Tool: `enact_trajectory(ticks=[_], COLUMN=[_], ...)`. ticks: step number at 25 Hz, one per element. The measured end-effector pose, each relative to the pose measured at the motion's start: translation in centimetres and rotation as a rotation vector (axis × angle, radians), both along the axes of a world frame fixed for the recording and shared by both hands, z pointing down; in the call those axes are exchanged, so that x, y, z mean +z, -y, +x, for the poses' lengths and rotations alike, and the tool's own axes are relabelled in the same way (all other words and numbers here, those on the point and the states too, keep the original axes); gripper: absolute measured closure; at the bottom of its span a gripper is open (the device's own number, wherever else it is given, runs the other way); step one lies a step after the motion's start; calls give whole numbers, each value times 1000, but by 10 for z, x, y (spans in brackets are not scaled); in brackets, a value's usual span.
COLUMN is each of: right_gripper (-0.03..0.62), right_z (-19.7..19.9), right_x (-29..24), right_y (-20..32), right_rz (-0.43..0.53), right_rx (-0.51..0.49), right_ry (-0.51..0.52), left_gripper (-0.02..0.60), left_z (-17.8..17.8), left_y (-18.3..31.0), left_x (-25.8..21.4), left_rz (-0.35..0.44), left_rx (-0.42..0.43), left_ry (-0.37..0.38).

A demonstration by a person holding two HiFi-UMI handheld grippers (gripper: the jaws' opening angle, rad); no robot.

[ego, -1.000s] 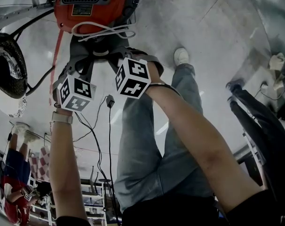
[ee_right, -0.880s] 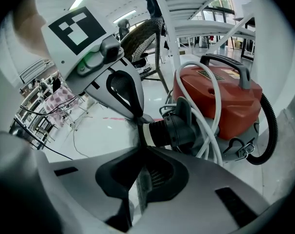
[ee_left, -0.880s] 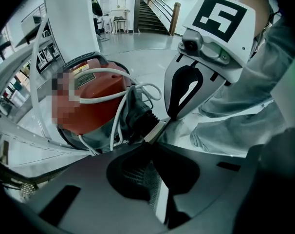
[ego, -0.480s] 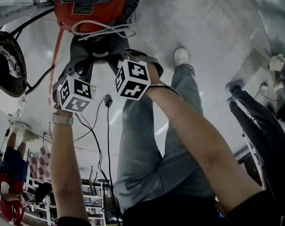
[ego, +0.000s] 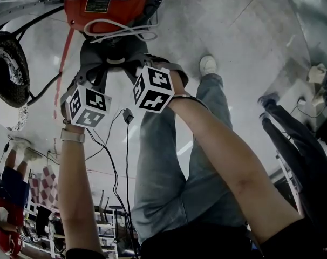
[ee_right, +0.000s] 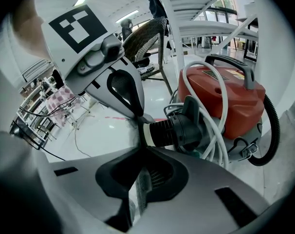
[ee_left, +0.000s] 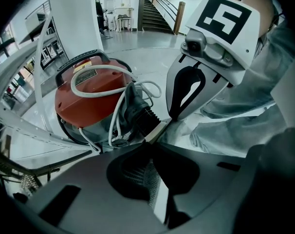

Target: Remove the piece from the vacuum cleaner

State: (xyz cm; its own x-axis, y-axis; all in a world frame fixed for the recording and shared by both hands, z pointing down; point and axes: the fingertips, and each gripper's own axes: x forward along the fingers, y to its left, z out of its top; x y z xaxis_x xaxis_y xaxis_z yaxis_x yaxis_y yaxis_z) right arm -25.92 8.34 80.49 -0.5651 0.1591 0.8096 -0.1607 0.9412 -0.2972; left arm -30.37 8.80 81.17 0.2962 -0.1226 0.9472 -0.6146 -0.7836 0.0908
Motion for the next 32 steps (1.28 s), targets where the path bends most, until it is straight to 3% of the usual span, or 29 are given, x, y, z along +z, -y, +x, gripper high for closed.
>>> enact_trajectory(ticks=[8, 19, 25, 32], right_gripper=[559, 559, 559, 557], right_z=[3, 27, 71, 150], right_x=[5, -10, -33, -69], right_y=[-50, -81, -74, -40], right_rz=[-49, -77, -56, -9], right_rx=[-80, -127, -131, -45], right_ry=[-6, 4, 0, -17], left_gripper=[549, 549, 549, 549], left_z=[3, 28, 73, 151], left_y=[-54, -91, -88, -55], left_x=[7, -9, -31, -66], left_rz=[-97, -119, -143, -101], left_rx=[57, -30, -26, -4], left_ry=[7, -14, -42, -74])
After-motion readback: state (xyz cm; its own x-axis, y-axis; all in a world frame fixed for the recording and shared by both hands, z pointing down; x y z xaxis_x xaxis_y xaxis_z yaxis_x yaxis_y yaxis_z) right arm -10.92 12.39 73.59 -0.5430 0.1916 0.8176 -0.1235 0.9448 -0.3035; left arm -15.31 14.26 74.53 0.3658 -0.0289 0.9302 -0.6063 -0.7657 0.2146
